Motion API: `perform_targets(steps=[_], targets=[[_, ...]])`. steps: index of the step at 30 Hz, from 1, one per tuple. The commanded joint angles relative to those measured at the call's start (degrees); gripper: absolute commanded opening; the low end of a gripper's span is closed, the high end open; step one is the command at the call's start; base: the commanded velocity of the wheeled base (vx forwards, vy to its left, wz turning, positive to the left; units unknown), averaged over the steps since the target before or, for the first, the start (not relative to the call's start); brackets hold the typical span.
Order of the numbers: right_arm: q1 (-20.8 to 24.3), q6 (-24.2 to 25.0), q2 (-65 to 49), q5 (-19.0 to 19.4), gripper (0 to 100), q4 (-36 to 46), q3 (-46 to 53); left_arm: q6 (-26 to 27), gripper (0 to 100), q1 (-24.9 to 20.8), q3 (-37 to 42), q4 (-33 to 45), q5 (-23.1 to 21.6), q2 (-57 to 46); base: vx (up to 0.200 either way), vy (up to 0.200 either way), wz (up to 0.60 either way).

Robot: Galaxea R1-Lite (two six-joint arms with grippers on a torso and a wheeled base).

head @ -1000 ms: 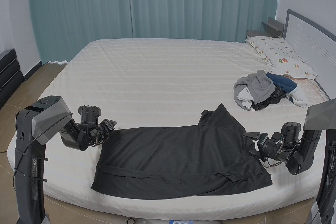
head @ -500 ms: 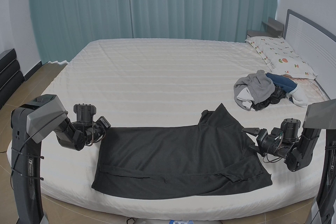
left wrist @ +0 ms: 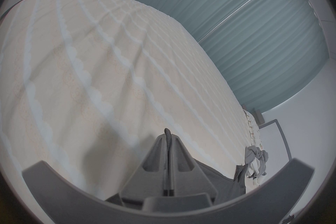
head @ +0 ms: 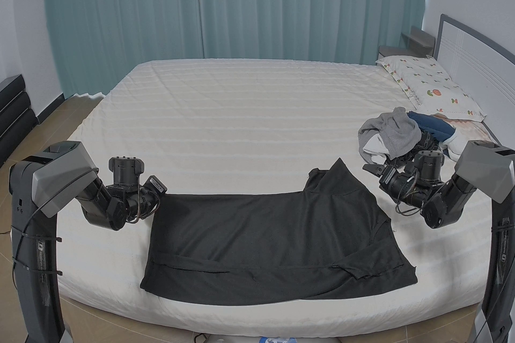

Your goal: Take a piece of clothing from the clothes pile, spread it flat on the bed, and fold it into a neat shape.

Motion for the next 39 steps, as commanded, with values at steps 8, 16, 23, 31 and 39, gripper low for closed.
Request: perform_targets(steps=[8,16,23,31,39], targets=[[2.06,-10.72,15.84,-6.25,100,26.86,-31.39,-2.11,0,0.14,1.79,-0.04,-0.81,-0.56,0.0,0.0,0.0],[1.7,-10.37,17.95,-5.72,100,30.2,-36.66,-2.11,0,0.14,1.7,-0.04,-0.81,-0.47,0.0,0.0,0.0],[1.79,-10.02,18.48,-5.54,0,30.11,-37.54,-2.11,0,0.14,1.7,-0.04,-0.81,-0.47,0.0,0.0,0.0],[1.0,-8.17,16.54,-5.54,0,29.14,-36.4,-2.11,0,0.32,1.61,-0.13,-0.72,-0.56,0.0,0.0,0.0],[0.56,-7.2,14.43,-5.46,0,25.54,-33.06,-2.29,0,0.41,1.7,-1.36,-0.64,-1.0,0.0,0.0,0.0]])
